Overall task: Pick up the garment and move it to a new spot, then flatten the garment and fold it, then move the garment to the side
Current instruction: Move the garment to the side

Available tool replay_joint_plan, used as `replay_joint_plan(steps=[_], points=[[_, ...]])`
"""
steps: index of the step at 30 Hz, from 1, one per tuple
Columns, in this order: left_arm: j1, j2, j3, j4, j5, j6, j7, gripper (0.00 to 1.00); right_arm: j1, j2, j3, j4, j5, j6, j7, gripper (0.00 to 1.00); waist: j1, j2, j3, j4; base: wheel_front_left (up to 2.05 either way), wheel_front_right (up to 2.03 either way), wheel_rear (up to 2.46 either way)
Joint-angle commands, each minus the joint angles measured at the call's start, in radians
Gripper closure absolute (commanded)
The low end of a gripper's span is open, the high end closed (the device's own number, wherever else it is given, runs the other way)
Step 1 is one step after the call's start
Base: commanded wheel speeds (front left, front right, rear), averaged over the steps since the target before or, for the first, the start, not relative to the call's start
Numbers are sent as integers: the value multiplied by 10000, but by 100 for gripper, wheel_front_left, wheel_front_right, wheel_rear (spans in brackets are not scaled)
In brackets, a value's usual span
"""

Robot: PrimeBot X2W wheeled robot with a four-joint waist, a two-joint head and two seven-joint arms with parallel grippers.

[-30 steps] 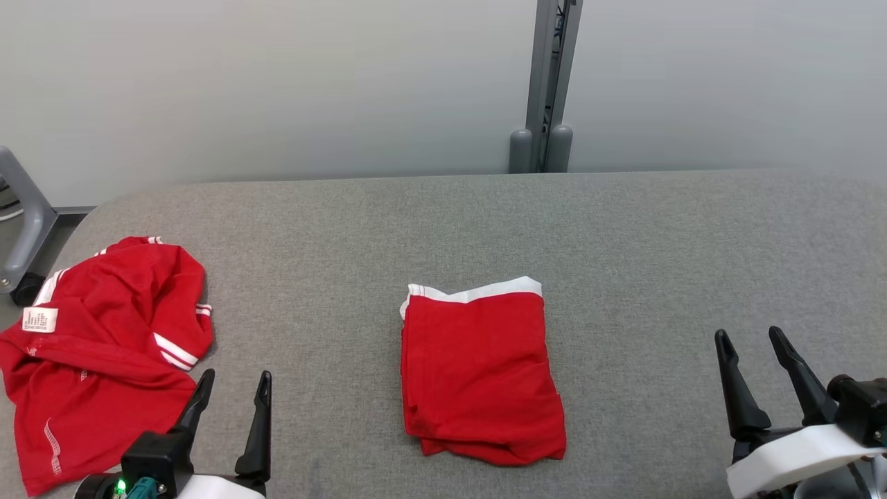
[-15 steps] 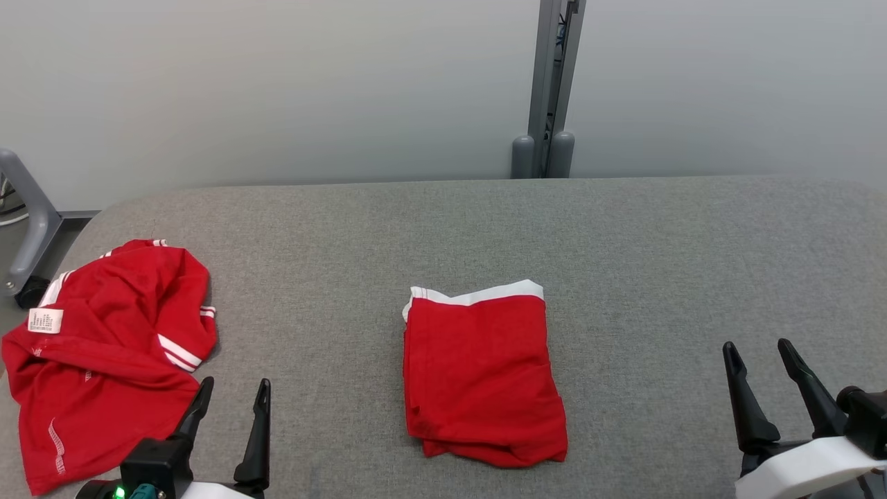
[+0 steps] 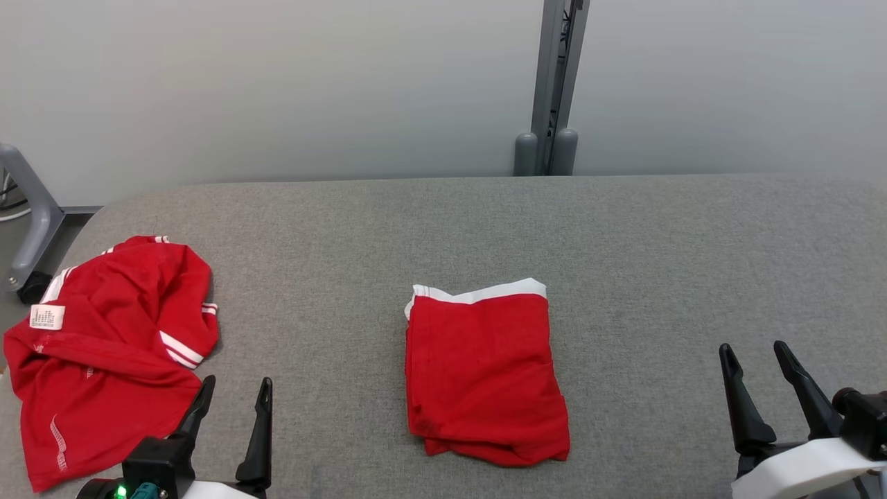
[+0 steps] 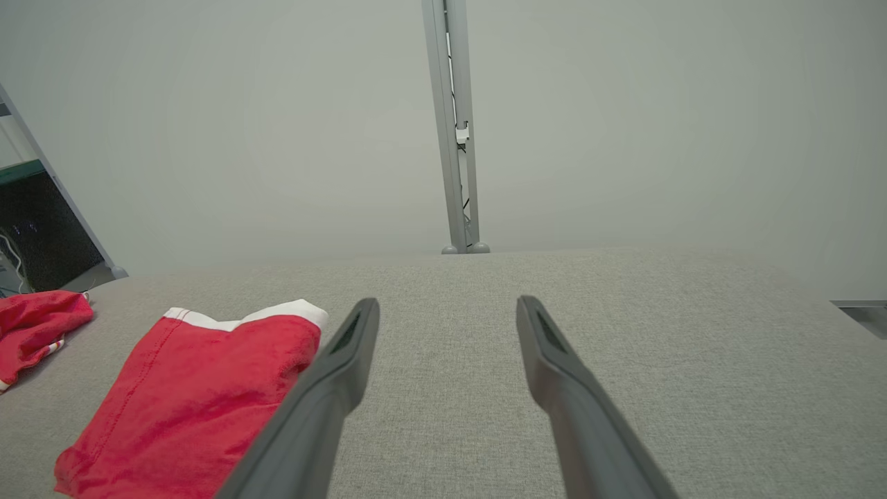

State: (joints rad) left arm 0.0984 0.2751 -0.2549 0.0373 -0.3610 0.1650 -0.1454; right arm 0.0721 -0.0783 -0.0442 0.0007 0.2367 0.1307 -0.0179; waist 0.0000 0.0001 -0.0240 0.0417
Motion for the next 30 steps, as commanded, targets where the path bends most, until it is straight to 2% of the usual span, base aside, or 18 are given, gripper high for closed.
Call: replay_joint_plan(steps=[1,7,12,24,30], points=[[-76,59,18,-47,-15,54,-20,0,26,-49,-17,11,-57,1,-23,0,0,-1,6,5,0,0,0],[-456,24,-114,-133,52,-20,-13,0,-127,-100,-91,124,-94,1,47,0,0,-1,287,326,0,0,0],[-981,-160,-266,-71,74,-130,-193,0,-592,-215,288,508,-96,1,101,0,0,-1,898,846,0,0,0],[-2135,-591,-545,616,24,-484,-752,0,-1928,-200,1834,2661,473,1,126,0,0,-1,1909,2120,0,0,0],[-2412,-711,-566,887,41,-545,-940,0,-2270,-184,2054,3797,718,1,335,0,0,-1,2059,2327,0,0,0]])
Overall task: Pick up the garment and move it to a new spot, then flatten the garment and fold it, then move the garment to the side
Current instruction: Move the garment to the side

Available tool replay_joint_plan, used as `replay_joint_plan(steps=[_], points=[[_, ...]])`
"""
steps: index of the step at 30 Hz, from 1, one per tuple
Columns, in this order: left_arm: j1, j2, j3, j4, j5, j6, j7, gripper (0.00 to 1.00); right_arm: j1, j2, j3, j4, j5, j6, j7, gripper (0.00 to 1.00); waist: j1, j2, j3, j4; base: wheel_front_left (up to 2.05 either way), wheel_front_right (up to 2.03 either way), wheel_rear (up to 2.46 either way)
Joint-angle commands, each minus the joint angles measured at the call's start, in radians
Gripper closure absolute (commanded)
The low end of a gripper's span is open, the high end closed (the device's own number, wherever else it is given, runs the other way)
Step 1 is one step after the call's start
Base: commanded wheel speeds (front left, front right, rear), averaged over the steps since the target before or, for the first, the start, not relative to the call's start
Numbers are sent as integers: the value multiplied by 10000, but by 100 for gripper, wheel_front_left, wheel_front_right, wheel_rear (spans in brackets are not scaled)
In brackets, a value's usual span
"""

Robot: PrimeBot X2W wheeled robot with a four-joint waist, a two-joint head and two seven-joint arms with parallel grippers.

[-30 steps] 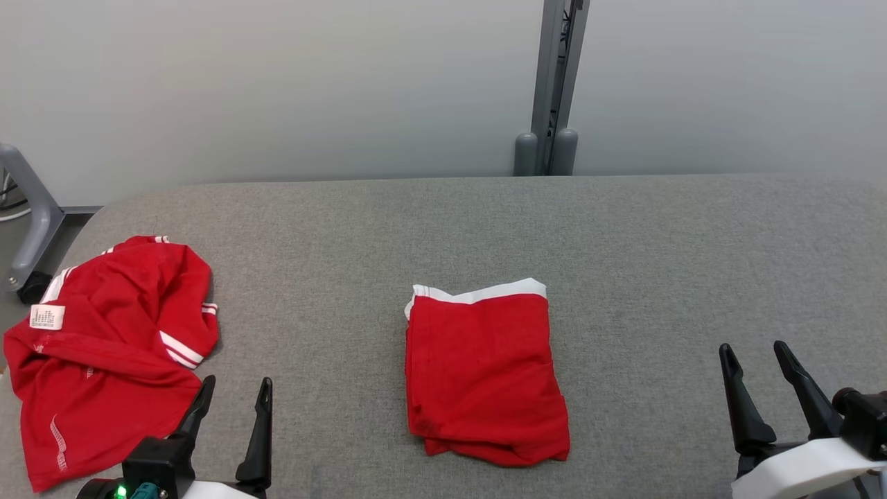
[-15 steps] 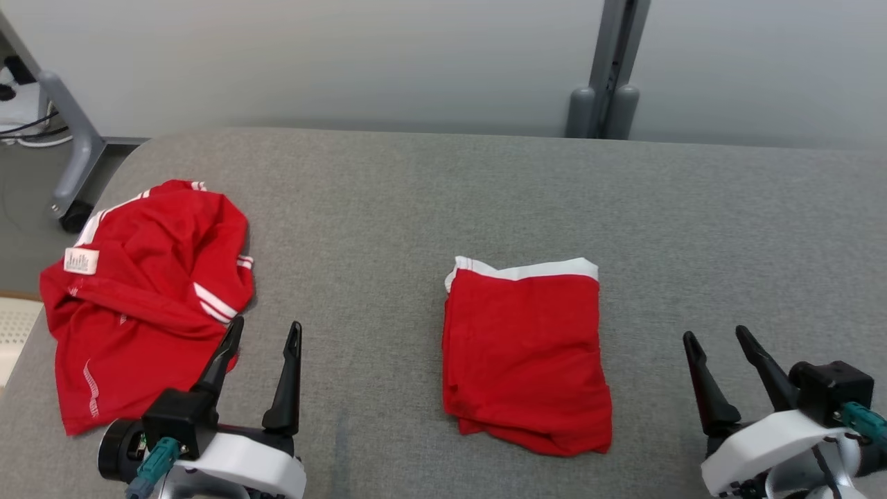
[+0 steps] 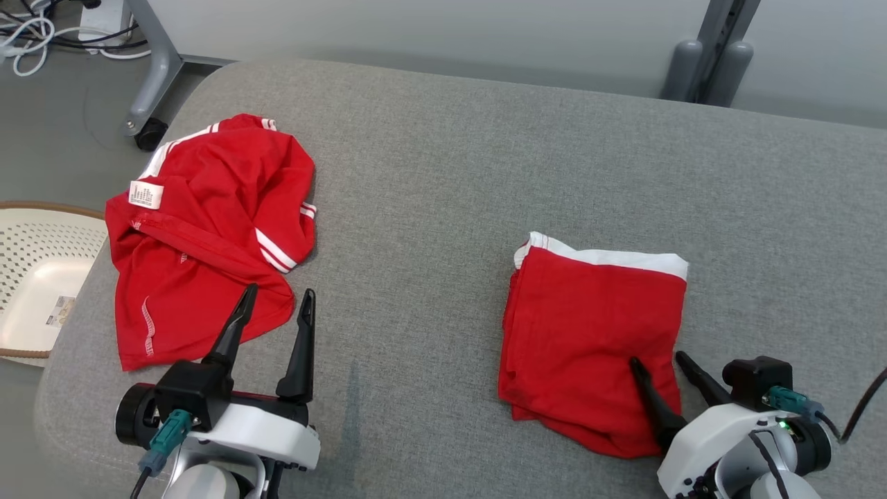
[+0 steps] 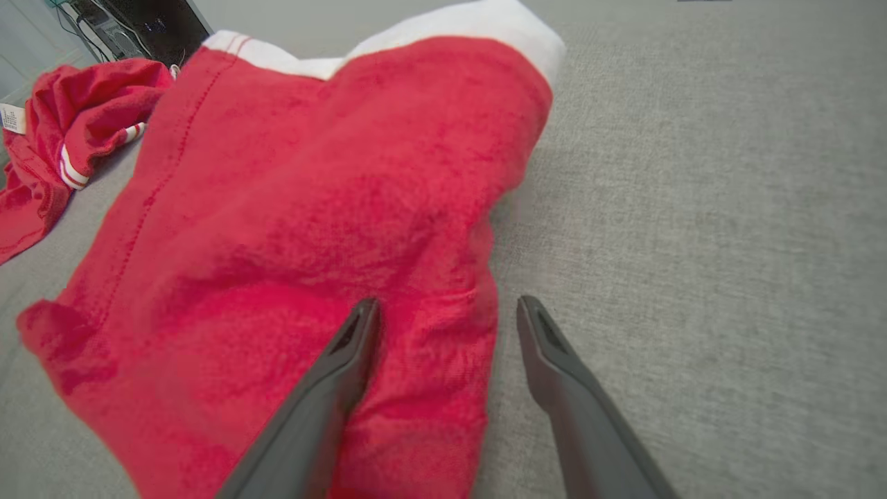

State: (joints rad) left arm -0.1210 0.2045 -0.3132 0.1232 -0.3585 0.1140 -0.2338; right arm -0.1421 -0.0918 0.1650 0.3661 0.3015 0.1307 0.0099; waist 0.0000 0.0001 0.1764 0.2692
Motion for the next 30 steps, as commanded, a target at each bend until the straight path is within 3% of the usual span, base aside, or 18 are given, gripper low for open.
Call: replay_joint_plan(steps=[1,3,10,15,25,30], points=[[-230,-18,22,55,17,-39,-75,0,-182,-42,8,276,126,1,84,31,0,-1,73,52,0,0,0],[-267,-22,34,105,22,-49,-129,0,-328,-54,95,473,244,1,56,100,0,-1,105,27,0,0,0],[-388,-12,6,151,83,-95,-203,0,-662,-226,358,814,427,1,-132,100,0,-1,120,-246,0,0,0],[-318,87,-23,-12,185,-79,-239,0,-909,-460,714,904,510,1,-261,100,0,-1,65,-832,0,0,0],[-543,447,-153,-894,466,-16,51,0,-2002,-1423,1930,1448,856,1,-510,100,0,-1,394,-2876,0,0,0],[-923,631,-352,-1467,698,-123,381,0,-2992,-2368,2657,2021,1111,0,-823,100,0,-1,1018,-3873,0,0,0]])
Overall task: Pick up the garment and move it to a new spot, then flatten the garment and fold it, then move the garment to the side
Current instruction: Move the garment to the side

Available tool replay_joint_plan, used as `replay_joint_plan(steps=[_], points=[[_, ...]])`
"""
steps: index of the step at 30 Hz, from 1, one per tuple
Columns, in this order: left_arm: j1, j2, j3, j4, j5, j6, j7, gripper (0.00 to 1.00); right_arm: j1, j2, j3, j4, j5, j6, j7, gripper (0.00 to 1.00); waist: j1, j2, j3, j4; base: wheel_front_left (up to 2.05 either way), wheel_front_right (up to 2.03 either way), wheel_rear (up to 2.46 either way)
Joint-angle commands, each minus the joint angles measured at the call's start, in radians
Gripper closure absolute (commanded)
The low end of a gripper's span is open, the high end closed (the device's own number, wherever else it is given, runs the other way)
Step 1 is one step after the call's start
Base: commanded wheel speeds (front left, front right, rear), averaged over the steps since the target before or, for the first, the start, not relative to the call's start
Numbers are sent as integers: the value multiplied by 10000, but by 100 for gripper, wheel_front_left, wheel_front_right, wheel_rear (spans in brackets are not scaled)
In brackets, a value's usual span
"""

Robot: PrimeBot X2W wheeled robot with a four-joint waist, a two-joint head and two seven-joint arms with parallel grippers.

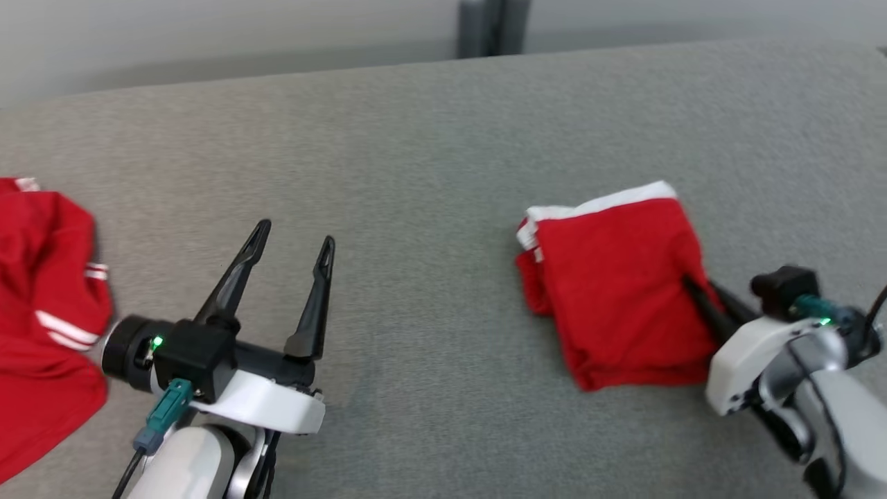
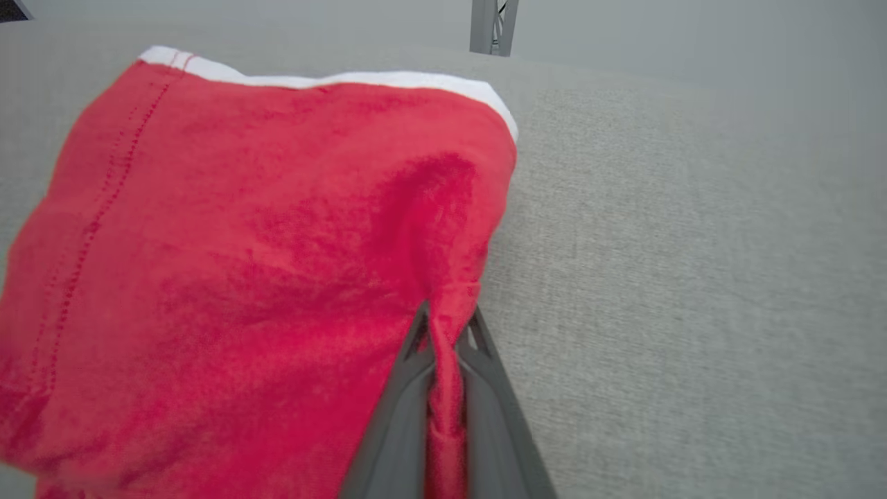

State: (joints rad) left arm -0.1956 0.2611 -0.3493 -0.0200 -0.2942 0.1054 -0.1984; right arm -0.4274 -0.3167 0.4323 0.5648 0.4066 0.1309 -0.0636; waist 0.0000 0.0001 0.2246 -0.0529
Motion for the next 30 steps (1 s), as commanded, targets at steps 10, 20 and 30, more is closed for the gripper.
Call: replay_joint_plan(steps=[10,20,30], points=[[-1695,488,-612,-1315,770,-521,892,0,-2841,-2456,-150,2188,250,-2,-1083,100,0,-1,2534,-1639,0,0,0],[-2542,610,-853,-2284,1048,-698,1336,0,-4702,-2964,-1359,4378,-196,-2,-1704,100,0,-1,3668,-1493,0,0,0],[-2704,826,-835,-2592,1114,-670,1582,0,-5575,-2728,-2530,5125,-993,-2,-2044,0,0,-1,4109,-1560,0,0,0]])
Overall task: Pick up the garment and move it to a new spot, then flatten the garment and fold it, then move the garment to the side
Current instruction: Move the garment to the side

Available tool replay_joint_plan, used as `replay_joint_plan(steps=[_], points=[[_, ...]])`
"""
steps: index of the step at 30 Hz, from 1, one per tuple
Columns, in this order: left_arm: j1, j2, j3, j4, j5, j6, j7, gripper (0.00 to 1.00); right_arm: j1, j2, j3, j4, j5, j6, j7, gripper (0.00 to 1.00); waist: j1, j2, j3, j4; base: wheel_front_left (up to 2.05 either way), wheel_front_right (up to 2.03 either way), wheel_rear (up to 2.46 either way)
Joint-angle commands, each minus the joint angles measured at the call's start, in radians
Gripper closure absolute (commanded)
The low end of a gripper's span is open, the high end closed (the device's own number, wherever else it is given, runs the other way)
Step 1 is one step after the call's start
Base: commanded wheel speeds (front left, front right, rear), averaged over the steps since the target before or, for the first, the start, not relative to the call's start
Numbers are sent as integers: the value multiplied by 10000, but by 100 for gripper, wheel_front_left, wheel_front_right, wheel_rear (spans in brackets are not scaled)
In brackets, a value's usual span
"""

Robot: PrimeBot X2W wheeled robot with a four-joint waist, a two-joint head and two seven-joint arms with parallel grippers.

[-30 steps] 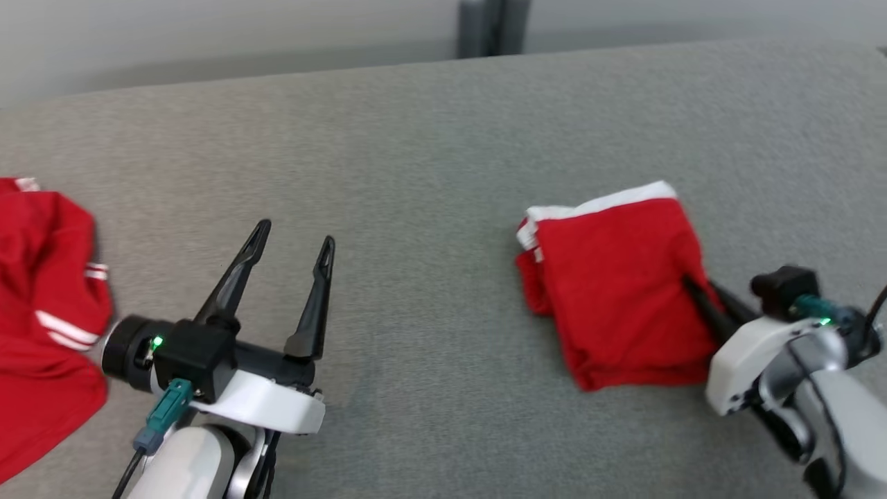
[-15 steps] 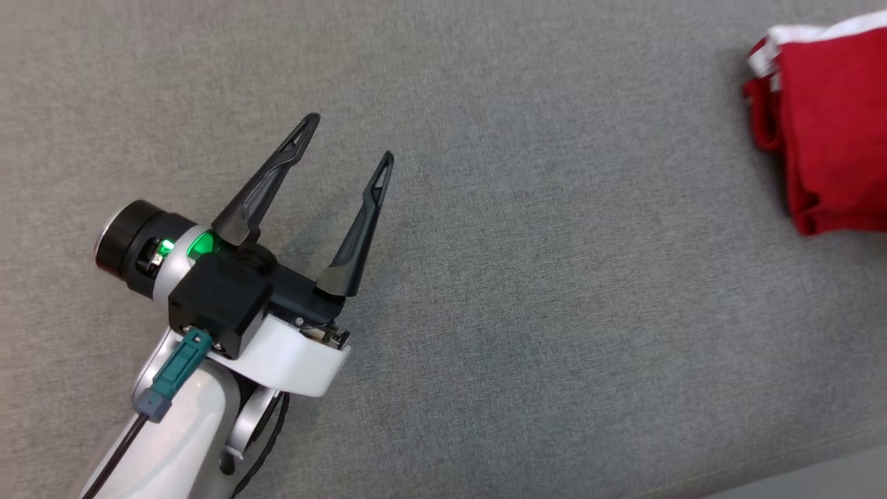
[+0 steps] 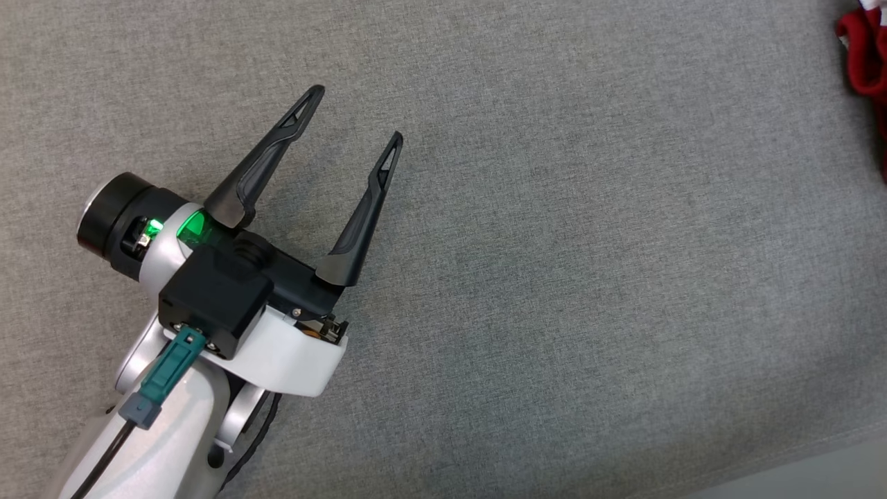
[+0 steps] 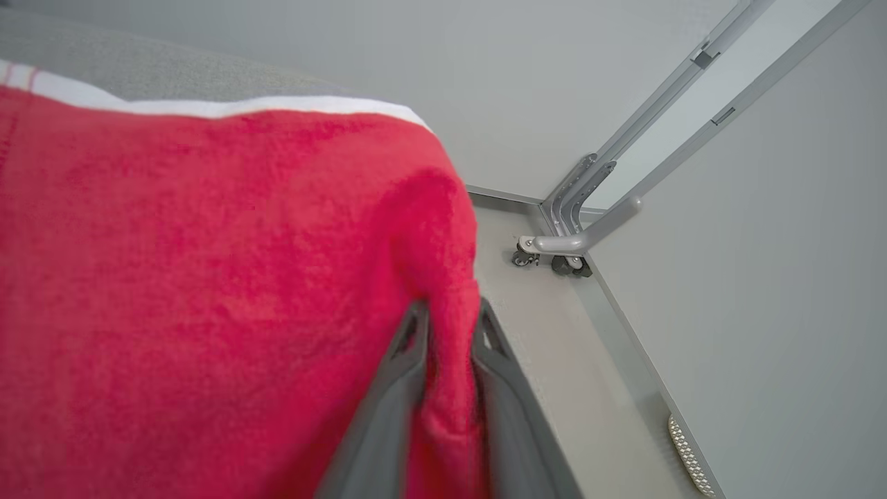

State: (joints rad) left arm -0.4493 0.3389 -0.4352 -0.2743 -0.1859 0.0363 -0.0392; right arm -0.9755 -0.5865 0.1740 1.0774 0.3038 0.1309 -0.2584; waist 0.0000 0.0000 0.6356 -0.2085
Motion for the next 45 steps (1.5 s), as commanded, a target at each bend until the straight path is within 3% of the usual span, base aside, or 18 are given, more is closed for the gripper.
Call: replay_joint_plan(steps=[1,7,16,23,31,45], points=[[-156,61,20,-53,35,27,2,0,-82,26,-117,-99,-39,-2,-88,0,0,0,8,-20,0,0,0],[133,43,13,202,-133,92,-139,0,800,596,-1573,-971,-424,-2,-77,0,0,0,-442,-81,0,0,0],[1231,-129,307,929,-684,546,-669,0,3227,2256,-3067,-3291,-872,-1,-78,0,0,0,-2078,-115,0,0,0],[2236,-385,692,1432,-1229,1049,-1091,0,5046,3507,-3075,-5006,-1011,-1,-79,0,0,0,-3213,272,0,0,0],[3154,-478,1156,1993,-1698,1471,-1483,0,6570,4506,-2768,-6656,-1167,-1,-29,0,0,0,-4192,1185,0,0,0],[4459,-418,1857,2780,-2279,1933,-1824,0,8373,5048,-2491,-9057,-1486,-1,1050,0,0,0,-5410,2212,0,0,0]])
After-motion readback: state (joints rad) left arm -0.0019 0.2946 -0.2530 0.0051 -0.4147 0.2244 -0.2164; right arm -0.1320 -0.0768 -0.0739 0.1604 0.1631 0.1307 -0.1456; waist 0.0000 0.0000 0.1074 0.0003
